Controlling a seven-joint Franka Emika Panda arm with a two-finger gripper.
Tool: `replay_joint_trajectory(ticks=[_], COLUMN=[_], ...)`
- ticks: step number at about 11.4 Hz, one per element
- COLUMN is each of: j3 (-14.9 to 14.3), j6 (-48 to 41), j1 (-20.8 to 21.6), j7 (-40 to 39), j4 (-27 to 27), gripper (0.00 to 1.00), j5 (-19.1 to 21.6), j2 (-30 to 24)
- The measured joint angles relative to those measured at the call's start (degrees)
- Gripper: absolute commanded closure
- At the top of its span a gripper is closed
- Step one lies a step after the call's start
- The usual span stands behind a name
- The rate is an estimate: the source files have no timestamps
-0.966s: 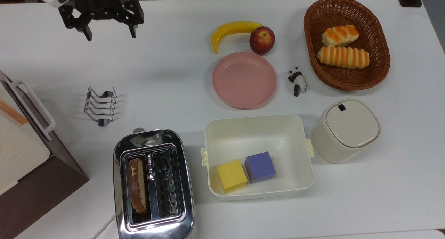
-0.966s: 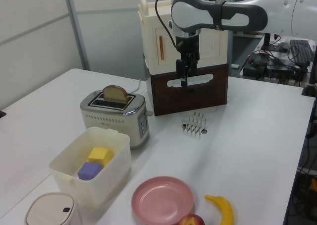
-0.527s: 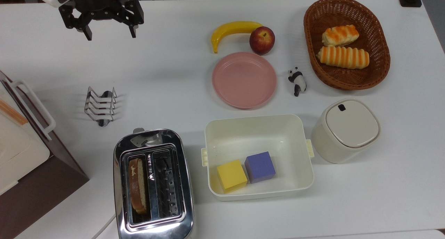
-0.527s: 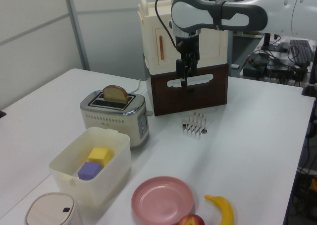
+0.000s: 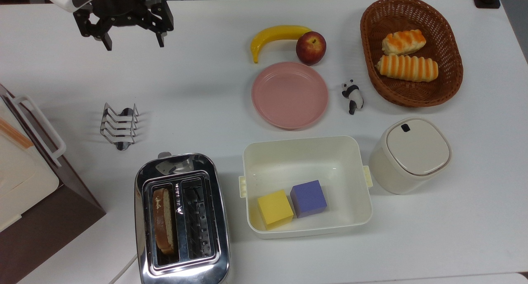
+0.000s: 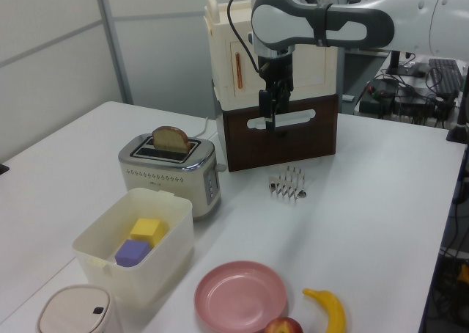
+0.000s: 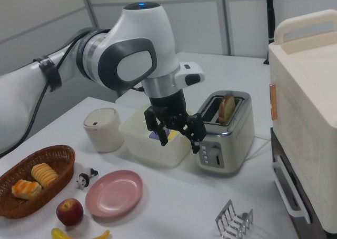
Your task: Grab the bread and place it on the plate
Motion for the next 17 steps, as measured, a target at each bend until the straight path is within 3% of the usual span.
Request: replay_joint_trajectory(ticks=[4,13,17], j3=[0.1,0.1,0.2], j6=[0.6,0.7,9.2], j1=[0.0,0.1,0.1], j7=[0.0,-0.3,4.2], j4=[0.0,0.0,-0.2], gripper=[0.00,0.00,0.00], j5=[1.8,1.8,2.2], j2=[0.0,0.0,0.3])
